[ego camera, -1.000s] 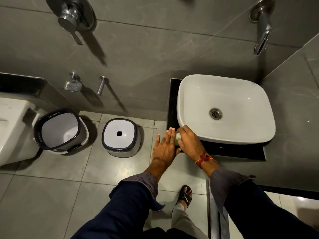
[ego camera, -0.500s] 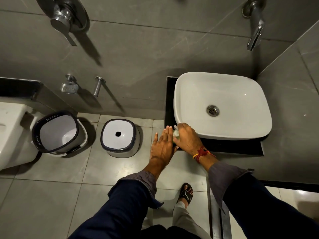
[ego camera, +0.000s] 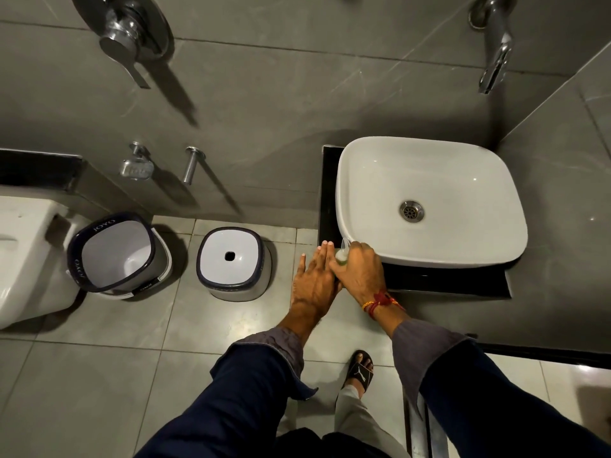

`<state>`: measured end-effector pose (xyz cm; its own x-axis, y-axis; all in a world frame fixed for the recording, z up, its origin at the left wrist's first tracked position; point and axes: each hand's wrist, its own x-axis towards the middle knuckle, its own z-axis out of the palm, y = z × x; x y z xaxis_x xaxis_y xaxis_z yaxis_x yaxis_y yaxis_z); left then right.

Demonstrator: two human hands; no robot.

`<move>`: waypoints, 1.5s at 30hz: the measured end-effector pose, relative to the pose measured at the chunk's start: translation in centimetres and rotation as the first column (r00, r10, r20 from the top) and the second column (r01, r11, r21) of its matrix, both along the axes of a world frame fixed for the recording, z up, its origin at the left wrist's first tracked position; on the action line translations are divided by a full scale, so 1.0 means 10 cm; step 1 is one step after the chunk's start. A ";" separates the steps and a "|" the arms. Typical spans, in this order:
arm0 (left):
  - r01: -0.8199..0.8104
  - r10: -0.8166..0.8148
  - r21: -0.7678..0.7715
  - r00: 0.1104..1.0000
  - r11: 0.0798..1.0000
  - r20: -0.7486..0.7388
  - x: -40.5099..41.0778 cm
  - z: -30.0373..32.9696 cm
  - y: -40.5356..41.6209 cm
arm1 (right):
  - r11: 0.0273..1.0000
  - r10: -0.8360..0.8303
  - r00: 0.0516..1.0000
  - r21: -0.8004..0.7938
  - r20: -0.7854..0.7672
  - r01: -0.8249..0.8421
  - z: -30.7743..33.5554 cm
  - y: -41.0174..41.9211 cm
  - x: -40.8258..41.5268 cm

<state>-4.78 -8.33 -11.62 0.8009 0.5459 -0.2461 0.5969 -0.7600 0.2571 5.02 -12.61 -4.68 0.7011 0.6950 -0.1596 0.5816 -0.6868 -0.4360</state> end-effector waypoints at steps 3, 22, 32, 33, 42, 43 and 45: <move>-0.011 0.011 0.001 1.000 1.000 -0.018 0.01 -0.03 0.00 | 0.999 0.030 0.997 0.045 -0.067 -0.027 -0.07 -0.01 0.04; -0.040 0.040 -0.021 0.999 0.999 0.010 0.03 -0.01 0.00 | 0.976 0.182 0.969 0.086 0.165 -0.198 -0.14 -0.41 0.11; -0.064 0.066 -0.042 0.997 0.997 0.044 0.03 0.00 -0.02 | 0.976 0.145 0.950 0.115 0.276 -0.183 -0.12 -0.40 0.03; -0.064 0.066 -0.045 0.997 0.997 0.042 0.03 0.01 -0.02 | 0.977 0.139 0.954 0.118 0.267 -0.176 -0.12 -0.40 0.01; -0.025 0.025 -0.032 1.000 0.999 -0.004 0.03 0.05 -0.03 | 0.968 0.163 0.957 0.147 0.242 -0.202 -0.11 -0.39 0.00; -0.020 0.020 -0.031 1.000 0.999 -0.011 0.03 0.07 -0.03 | 0.969 0.165 0.957 0.144 0.238 -0.203 -0.11 -0.39 -0.01; -0.015 0.014 -0.023 1.000 1.000 -0.019 0.02 0.10 -0.04 | 0.969 0.161 0.959 0.150 0.232 -0.198 -0.12 -0.41 -0.02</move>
<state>-4.56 -8.69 -10.62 0.7881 0.5514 -0.2735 0.6127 -0.7454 0.2628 4.81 -16.72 -5.88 0.5667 0.8161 0.1132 0.7817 -0.4891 -0.3870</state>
